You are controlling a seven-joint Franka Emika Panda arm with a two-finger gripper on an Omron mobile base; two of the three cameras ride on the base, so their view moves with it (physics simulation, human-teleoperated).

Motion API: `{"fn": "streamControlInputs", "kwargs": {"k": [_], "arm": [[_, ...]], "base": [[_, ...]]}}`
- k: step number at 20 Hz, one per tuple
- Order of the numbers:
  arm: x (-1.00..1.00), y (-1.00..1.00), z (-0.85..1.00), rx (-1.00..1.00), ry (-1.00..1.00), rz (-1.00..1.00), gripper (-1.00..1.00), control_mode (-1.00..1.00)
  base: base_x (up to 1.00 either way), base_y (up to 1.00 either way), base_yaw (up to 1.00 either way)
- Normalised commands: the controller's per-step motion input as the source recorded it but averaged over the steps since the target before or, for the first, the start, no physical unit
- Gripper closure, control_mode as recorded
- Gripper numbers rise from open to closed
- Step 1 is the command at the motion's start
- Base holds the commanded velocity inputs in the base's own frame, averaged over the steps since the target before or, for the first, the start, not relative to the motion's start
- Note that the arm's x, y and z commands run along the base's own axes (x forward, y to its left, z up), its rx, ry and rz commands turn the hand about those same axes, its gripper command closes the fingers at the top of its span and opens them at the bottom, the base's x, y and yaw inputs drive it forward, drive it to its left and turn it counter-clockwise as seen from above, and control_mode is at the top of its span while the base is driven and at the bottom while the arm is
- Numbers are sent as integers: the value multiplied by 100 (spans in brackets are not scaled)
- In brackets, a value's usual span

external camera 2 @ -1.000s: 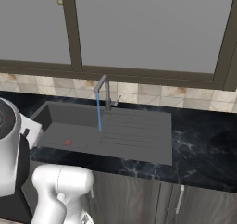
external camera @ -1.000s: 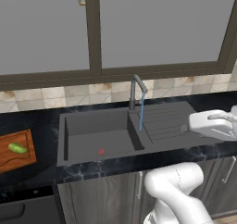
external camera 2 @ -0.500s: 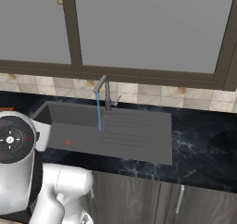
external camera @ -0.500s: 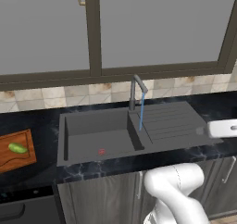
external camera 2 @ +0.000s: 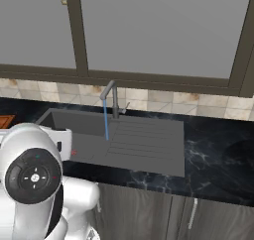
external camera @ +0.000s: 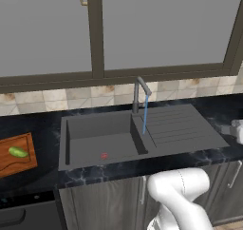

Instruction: Pick the mango from the sink and place it on the cutting board to airdry. Then turn off the sink faucet.

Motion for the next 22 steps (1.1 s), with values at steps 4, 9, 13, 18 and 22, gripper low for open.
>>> {"fn": "streamControlInputs", "kwargs": {"k": [4, 9, 13, 18, 22], "arm": [[0, -38, -34, 4, -11, 3, -100, -100], [6, -32, -24, 0, -17, 3, -100, -100], [37, -11, -30, 0, -11, 2, -100, -100], [47, 0, -26, 0, -9, 2, -100, -100], [24, 0, -35, 0, -14, 0, -100, -100]], "base": [[0, 0, 0], [0, 0, 0], [0, 0, 0], [0, 0, 0], [0, 0, 0]]}}
